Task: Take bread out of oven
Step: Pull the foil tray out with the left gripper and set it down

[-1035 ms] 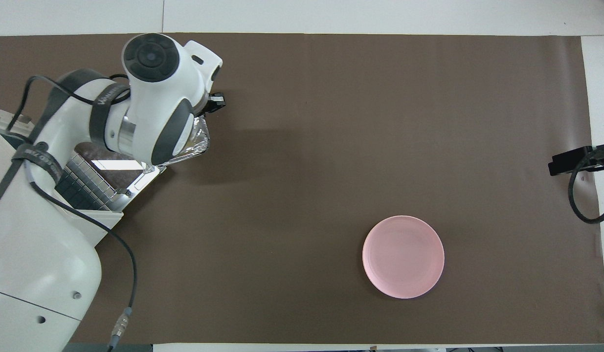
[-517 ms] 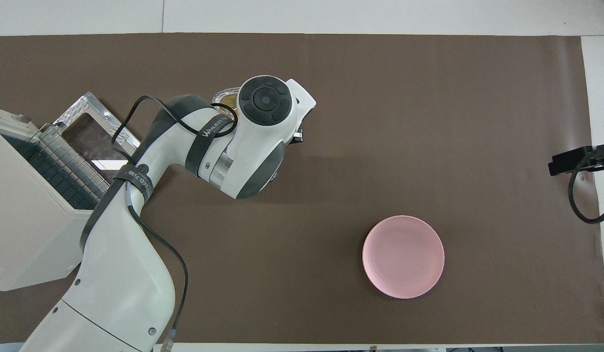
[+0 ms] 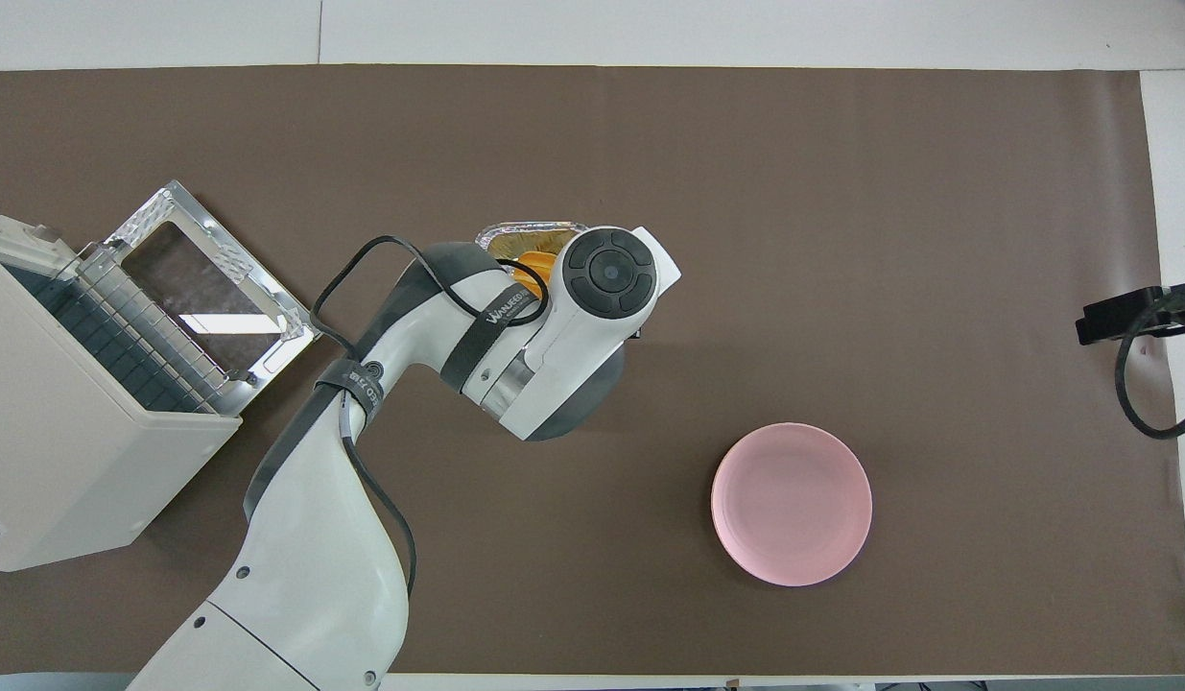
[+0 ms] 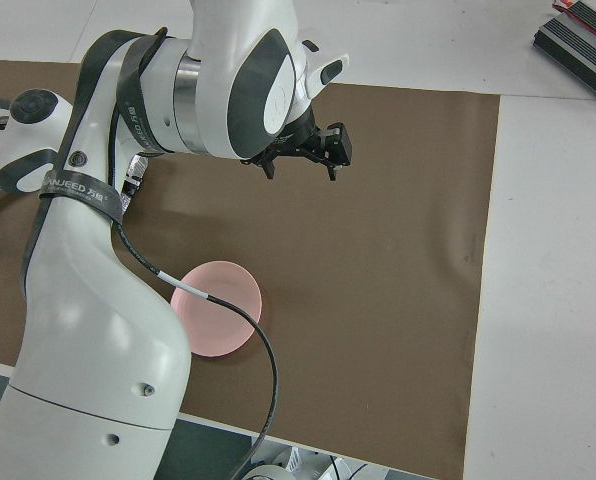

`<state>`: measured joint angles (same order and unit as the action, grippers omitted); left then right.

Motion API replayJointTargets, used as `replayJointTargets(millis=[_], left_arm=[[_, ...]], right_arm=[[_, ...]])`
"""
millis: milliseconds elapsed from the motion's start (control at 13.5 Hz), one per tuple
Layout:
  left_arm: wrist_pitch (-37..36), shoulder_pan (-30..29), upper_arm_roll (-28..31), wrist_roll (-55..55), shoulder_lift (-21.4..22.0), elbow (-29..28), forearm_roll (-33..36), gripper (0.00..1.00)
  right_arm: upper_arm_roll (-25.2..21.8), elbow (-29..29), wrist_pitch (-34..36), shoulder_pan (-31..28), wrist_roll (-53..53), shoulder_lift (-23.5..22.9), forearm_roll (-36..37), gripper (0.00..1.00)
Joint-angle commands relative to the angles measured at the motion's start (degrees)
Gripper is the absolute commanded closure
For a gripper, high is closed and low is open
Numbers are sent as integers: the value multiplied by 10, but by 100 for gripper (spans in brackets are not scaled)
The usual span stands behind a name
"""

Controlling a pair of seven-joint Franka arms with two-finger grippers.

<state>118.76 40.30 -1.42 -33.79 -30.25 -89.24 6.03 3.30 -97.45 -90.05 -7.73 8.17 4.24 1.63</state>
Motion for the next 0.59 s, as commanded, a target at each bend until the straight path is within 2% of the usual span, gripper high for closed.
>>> replayJointTargets(millis=[0,74,148,370,517], left_arm=[[10,3,8,5,6,-8,-8,43],[3,4,11,2,7,-4,-8,10],[-5,4,12,-6,7,2,-8,0],[-26,-8,13,-9,12,21,-8,0],[-42,-59,13,-3,53,17,-10,0]], right_arm=[[5,-8,3,-6,9,8,1,0],[5,-10,3,-6,10,9,1,0],[5,-10,5,-10,14,9,1,0],[4,-12,7,-12,12,9,-1,0],[5,-37,1,-4,12,21,-7,0]])
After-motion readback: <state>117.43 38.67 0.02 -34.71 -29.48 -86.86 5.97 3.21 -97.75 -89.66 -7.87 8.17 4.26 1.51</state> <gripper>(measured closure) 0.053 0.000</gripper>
